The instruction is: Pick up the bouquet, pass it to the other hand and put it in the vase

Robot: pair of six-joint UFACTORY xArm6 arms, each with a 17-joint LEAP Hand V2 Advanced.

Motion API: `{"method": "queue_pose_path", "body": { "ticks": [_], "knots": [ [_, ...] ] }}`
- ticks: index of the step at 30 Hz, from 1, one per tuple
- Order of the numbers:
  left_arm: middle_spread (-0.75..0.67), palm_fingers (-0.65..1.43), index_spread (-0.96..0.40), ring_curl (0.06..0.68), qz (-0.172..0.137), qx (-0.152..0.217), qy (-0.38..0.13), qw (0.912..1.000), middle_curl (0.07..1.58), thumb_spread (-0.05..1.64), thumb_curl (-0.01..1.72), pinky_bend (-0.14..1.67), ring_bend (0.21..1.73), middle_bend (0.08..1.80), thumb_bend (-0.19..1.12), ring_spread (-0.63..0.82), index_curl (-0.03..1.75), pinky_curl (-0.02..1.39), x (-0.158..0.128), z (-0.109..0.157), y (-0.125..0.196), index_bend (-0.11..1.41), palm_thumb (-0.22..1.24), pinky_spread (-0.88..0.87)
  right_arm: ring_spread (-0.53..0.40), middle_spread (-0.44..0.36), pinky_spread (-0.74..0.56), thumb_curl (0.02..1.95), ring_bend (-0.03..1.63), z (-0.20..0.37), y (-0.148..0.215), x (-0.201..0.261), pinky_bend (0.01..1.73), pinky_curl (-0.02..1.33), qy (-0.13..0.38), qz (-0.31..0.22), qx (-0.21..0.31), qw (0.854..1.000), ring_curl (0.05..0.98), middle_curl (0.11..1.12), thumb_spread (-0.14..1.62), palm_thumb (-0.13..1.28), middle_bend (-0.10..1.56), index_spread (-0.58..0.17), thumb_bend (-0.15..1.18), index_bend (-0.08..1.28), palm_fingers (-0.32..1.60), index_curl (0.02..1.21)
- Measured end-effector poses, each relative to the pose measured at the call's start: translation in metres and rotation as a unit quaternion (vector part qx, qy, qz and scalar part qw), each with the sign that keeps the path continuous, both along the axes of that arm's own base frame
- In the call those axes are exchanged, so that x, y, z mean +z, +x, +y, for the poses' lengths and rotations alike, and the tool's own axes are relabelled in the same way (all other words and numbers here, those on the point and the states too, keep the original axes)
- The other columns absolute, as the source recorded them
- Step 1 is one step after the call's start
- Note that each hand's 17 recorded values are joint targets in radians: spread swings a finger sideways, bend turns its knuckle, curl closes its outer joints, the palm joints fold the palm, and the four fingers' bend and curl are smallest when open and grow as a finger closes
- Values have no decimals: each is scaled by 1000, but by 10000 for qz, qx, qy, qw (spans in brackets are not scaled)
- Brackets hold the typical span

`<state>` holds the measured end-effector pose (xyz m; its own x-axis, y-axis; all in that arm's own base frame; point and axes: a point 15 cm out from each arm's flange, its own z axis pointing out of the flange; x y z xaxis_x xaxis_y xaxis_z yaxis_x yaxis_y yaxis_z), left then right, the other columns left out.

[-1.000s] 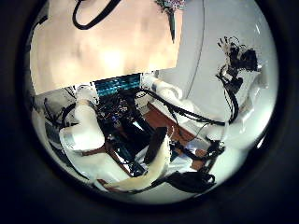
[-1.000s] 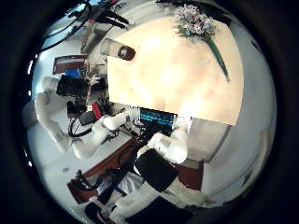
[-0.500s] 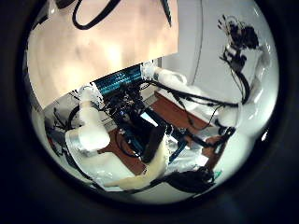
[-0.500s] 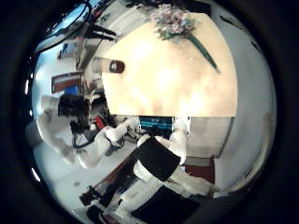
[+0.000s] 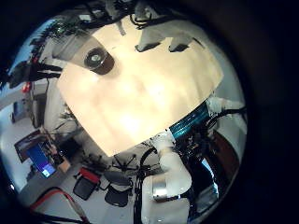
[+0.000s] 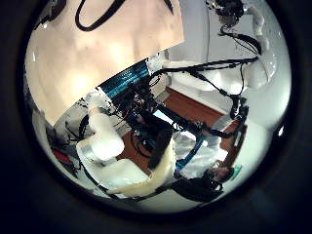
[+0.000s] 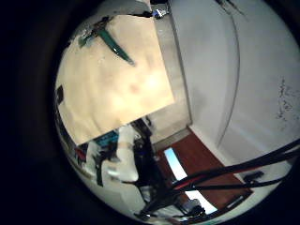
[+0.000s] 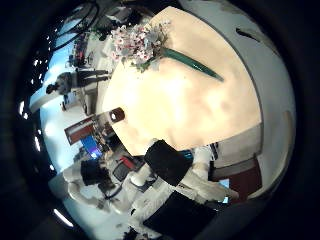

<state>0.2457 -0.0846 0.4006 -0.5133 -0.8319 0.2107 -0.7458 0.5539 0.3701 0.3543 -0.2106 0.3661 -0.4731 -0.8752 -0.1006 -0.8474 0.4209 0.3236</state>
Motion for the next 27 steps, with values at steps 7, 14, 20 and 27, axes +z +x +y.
{"method": "queue_pose_path", "body": {
  "ticks": [7,14,20,27],
  "knots": [
    [322,56,-49,197,37,-33,30,10000,317,1152,273,508,562,187,-19,518,343,139,-3,0,6,177,147,630,-136,-16,138,340,940,3,25,-77,639,212,-160,-78,-336,9993,345,476,1115,370,561,-109,-22,181,403,280],
    [322,60,-49,195,14,-11,59,10000,319,1154,272,505,560,189,-19,518,343,139,-2,5,9,176,148,629,-164,-39,106,348,965,7,31,-124,658,195,-79,194,-429,9989,361,503,1108,386,578,-110,-22,189,393,315],
    [322,62,-49,193,47,-3,89,9999,318,1155,271,501,557,187,-19,518,345,139,-3,3,10,178,148,629,-172,-46,97,351,979,3,40,-167,677,181,17,403,-456,9981,372,519,1107,386,586,-112,-23,188,385,339],
    [321,64,-49,195,57,12,100,9999,316,1155,271,498,559,187,-19,516,346,140,-3,1,13,177,148,629,-175,-49,92,354,977,1,40,-204,688,163,134,627,-472,9968,380,536,1101,397,592,-114,-23,195,367,366]
  ]
}}
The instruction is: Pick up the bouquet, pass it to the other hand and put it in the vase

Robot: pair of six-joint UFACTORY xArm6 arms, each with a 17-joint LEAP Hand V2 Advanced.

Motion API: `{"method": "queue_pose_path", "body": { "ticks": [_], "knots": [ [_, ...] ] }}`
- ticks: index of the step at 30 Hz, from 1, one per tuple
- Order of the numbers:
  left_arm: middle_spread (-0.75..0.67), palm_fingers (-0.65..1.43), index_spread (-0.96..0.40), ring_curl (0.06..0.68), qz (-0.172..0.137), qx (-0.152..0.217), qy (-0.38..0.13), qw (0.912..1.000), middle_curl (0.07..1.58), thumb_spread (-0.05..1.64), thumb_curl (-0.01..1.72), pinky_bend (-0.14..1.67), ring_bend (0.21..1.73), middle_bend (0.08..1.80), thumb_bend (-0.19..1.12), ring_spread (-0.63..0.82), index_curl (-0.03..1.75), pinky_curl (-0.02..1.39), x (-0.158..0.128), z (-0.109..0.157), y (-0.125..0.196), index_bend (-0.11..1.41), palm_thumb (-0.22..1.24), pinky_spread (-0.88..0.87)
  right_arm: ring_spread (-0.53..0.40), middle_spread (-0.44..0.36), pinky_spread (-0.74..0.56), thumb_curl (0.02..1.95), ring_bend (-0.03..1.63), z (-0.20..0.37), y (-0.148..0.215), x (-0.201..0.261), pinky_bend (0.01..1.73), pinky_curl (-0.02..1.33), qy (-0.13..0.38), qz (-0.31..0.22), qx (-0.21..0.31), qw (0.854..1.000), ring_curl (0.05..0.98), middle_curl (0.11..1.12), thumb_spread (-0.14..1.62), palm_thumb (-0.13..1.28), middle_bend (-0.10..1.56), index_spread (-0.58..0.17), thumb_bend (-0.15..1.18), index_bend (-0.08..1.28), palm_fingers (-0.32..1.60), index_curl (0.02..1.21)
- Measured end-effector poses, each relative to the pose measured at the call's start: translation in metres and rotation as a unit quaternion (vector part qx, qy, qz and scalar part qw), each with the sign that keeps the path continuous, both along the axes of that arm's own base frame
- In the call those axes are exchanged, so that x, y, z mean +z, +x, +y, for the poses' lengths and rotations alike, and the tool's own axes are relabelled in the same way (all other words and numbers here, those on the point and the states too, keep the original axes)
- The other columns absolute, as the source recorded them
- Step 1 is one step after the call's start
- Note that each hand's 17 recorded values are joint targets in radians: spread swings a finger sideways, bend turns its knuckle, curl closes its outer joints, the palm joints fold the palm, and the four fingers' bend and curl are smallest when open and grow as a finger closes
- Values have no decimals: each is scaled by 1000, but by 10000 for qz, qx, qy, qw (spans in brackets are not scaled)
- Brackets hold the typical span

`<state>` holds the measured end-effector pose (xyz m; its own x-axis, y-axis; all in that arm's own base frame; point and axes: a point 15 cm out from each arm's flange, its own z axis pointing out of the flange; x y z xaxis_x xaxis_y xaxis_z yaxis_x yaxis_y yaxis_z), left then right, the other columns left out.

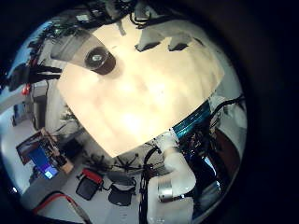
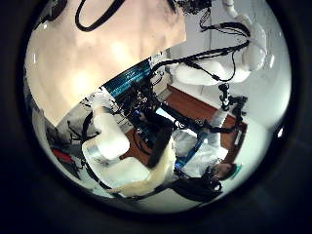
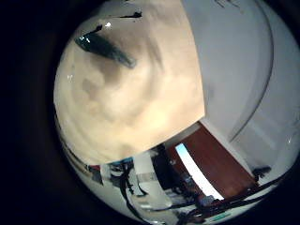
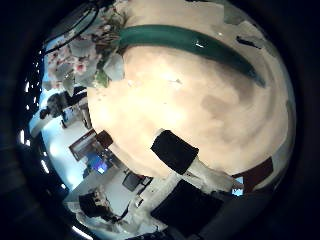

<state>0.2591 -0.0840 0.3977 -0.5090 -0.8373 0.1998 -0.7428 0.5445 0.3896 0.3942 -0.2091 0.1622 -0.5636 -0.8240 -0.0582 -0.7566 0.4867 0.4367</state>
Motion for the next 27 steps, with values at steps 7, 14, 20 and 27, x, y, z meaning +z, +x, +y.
{"method": "queue_pose_path", "body": {
  "ticks": [7,14,20,27],
  "knots": [
    [321,65,-49,196,40,-22,40,10000,314,1155,271,496,557,186,-19,516,347,140,-1,-4,3,179,148,629,-176,-50,89,354,972,3,6,-17,695,145,4,54,24,10000,383,551,1110,406,593,-115,-21,193,360,387],
    [321,65,-44,193,60,-2,50,10000,313,1162,270,495,552,187,-19,518,349,141,-1,-3,5,177,149,629,-174,-50,88,356,977,3,9,-32,704,129,-46,138,0,9999,392,563,1112,412,586,-116,-22,194,361,404],
    [321,66,-41,193,93,5,61,9999,313,1163,270,494,552,187,-19,518,350,142,-3,-4,8,177,149,629,-177,-56,89,355,978,2,8,-44,706,114,-18,243,-50,9997,398,574,1111,424,592,-131,-22,196,380,418],
    [321,66,-41,192,131,13,77,9999,312,1164,269,493,552,187,-19,518,350,143,-5,-4,11,177,149,629,-227,-107,-11,372,1058,5,9,-45,758,96,-28,254,-39,9997,426,609,1114,498,635,-181,-7,207,560,442]
  ]
}}
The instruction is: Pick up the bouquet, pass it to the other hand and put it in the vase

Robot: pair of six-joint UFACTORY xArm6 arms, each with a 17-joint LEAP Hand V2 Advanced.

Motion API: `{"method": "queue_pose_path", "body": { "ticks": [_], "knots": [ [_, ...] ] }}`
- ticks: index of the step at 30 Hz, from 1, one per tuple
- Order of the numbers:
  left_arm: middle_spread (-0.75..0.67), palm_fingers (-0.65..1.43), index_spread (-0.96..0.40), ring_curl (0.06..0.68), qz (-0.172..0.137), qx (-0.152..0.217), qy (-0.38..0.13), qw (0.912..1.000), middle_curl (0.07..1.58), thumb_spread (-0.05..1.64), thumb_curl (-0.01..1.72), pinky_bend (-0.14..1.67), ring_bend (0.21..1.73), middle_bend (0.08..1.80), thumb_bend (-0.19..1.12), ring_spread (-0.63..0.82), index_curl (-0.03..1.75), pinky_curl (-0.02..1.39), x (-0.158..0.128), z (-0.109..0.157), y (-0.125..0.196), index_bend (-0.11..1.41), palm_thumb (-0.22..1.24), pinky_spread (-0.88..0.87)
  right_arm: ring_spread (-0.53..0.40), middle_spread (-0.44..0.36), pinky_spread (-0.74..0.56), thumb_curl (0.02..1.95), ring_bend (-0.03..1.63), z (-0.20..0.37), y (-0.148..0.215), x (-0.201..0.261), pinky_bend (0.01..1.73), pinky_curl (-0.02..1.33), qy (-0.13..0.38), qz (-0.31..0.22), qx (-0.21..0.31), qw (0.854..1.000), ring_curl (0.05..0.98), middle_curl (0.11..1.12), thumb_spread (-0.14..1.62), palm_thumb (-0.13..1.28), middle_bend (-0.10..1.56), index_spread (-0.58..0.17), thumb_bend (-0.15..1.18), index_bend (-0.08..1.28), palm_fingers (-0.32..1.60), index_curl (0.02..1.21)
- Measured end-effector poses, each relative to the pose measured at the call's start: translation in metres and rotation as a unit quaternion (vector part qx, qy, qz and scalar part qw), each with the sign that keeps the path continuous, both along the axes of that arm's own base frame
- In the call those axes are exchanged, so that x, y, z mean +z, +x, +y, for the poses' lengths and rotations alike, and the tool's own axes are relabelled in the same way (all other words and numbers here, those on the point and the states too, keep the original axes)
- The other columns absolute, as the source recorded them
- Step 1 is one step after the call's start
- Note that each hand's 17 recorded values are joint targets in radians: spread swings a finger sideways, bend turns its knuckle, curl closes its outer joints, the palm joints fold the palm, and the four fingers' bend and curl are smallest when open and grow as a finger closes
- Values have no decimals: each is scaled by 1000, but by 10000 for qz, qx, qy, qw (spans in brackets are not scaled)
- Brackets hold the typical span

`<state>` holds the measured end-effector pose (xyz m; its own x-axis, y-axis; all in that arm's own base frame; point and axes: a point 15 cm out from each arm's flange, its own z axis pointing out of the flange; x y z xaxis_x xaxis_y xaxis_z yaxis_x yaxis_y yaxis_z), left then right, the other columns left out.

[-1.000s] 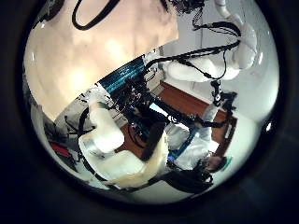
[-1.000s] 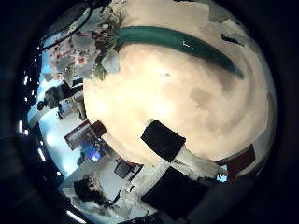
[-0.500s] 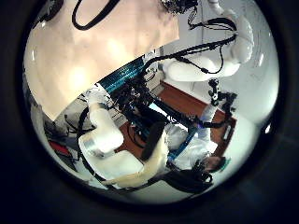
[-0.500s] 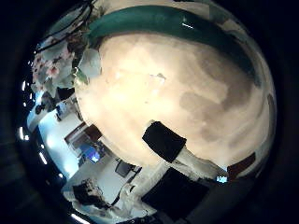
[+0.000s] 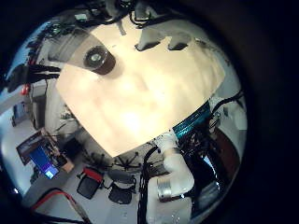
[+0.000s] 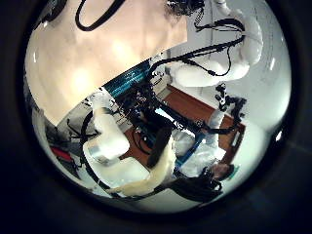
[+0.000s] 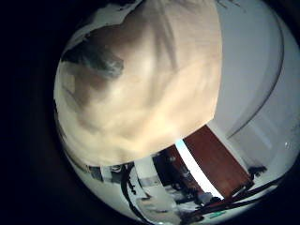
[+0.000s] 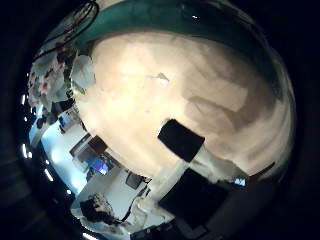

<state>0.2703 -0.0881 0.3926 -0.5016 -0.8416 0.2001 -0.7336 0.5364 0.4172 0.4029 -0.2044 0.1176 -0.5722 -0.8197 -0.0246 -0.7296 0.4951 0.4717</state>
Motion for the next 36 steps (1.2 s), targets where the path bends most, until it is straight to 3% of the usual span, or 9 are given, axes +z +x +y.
{"method": "queue_pose_path", "body": {
  "ticks": [4,5,7,9,14,19,29,36],
  "knots": [
    [321,67,-41,192,-4,-14,-2,10000,312,1164,269,492,551,186,-19,518,350,143,0,-1,1,178,149,630,-266,-167,-199,388,1121,0,2,0,897,115,-52,-23,-6,10000,450,650,1108,572,675,-258,-8,209,766,464],
    [321,67,-41,192,-7,-10,-3,10000,311,1164,269,491,551,186,-19,518,350,143,0,0,1,178,149,630,-278,-190,-267,396,1141,-1,3,0,953,133,-82,-30,8,10000,457,670,1108,611,710,-295,3,261,935,488],
    [321,68,-41,191,-14,-7,-5,10000,311,1164,269,490,550,185,-19,518,351,143,1,0,2,180,149,630,-288,-220,-332,409,1153,-4,2,1,1023,170,-162,-6,67,9998,477,704,1098,664,731,-341,6,324,1019,532],
    [321,69,-38,191,-7,-7,-3,10000,310,1164,269,490,550,185,-19,518,352,143,1,0,2,179,149,630,-290,-247,-359,423,1187,-7,3,5,1110,216,-306,1,141,9994,509,748,1086,727,760,-383,14,415,1109,602],
    [321,69,-37,191,-7,-20,-10,10000,310,1164,269,489,549,185,-19,518,353,143,1,-1,2,179,149,630,-285,-299,-319,464,1262,-25,23,44,1347,338,-793,-363,239,9959,580,875,1037,858,873,-448,19,638,1127,777],
    [321,70,-36,191,1,-27,-12,10000,309,1164,269,488,548,185,-19,518,354,143,0,0,2,179,149,630,-267,-303,-262,522,1323,-38,44,101,1455,416,-1270,-1105,247,9854,635,968,987,1010,1017,-443,46,837,1148,910],
    [321,73,-36,190,-91,-29,-45,9999,307,1172,269,484,546,184,-18,519,358,143,6,-2,7,182,153,630,-233,-255,-191,647,1394,-42,38,247,1483,506,-1899,-2495,414,9487,705,1011,942,1127,1177,-376,49,1017,1124,1007],
    [310,93,-36,190,-286,10,-138,9995,306,1173,268,486,541,183,-18,516,362,142,21,-6,12,185,154,628,-215,-219,-174,726,1410,-26,13,330,1461,552,-1697,-3417,402,9235,723,991,917,1168,1235,-331,45,1064,1128,1008]
  ]
}}
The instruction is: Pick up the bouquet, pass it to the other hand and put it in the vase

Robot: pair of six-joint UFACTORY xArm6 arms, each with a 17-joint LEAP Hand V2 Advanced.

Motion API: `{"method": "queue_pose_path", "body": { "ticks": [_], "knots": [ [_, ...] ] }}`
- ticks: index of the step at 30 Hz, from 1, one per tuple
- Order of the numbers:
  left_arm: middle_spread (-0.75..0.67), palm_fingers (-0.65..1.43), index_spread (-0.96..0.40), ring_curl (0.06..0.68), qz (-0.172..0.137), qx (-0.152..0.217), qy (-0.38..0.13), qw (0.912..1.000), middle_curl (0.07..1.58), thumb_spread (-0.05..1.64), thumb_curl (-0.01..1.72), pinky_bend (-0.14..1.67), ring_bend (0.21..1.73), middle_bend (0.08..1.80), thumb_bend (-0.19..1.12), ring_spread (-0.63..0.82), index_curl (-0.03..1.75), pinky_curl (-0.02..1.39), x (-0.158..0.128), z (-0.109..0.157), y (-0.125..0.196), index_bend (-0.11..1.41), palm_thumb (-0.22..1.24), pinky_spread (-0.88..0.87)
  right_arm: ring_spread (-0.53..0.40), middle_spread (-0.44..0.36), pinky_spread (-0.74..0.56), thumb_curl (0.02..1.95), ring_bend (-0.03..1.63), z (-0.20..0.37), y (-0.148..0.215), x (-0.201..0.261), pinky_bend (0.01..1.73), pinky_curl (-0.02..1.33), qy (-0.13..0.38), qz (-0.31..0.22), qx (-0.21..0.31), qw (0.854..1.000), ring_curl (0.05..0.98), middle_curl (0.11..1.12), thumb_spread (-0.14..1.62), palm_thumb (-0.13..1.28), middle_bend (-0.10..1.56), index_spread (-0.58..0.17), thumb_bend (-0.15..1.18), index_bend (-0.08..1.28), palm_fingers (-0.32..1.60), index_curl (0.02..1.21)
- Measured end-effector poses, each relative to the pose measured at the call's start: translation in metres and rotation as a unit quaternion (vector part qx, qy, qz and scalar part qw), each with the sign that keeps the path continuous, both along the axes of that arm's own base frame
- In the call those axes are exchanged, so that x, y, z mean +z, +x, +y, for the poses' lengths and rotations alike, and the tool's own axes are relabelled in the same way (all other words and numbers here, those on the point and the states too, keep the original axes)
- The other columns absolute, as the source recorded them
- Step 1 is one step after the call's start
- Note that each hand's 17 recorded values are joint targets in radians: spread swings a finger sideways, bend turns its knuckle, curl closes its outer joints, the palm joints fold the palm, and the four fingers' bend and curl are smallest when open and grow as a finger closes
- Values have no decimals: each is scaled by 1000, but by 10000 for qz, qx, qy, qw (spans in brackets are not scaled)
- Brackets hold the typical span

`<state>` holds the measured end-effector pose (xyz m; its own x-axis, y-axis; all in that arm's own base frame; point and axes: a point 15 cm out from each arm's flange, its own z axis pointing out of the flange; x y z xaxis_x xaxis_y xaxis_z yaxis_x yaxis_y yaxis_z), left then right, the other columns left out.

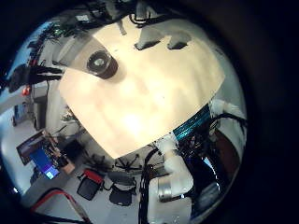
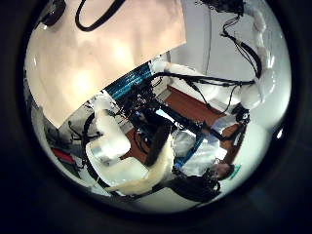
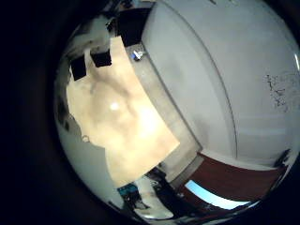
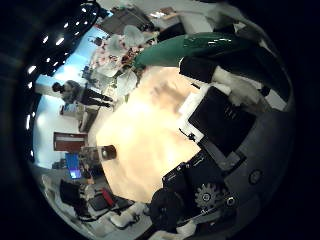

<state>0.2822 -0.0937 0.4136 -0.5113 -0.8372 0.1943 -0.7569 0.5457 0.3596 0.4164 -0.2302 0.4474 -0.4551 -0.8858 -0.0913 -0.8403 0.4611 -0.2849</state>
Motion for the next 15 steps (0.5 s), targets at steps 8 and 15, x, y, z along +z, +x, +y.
{"method": "queue_pose_path", "body": {
  "ticks": [8,15],
  "knots": [
    [264,188,-47,191,-170,297,-662,9972,313,1185,272,492,547,194,-13,481,370,138,23,-12,11,188,177,593,-201,-189,-169,809,1426,40,-17,63,1424,601,1217,-1070,548,9853,728,956,874,1169,1275,-294,19,1092,1137,988],
    [217,258,-34,190,-179,899,-1894,9776,336,1196,278,475,555,217,-15,447,372,124,51,-24,29,180,208,552,-195,-165,-170,883,1438,67,-26,115,1397,645,2196,-2078,1188,9458,727,926,850,1184,1297,-271,13,1112,1137,973]
  ]
}}
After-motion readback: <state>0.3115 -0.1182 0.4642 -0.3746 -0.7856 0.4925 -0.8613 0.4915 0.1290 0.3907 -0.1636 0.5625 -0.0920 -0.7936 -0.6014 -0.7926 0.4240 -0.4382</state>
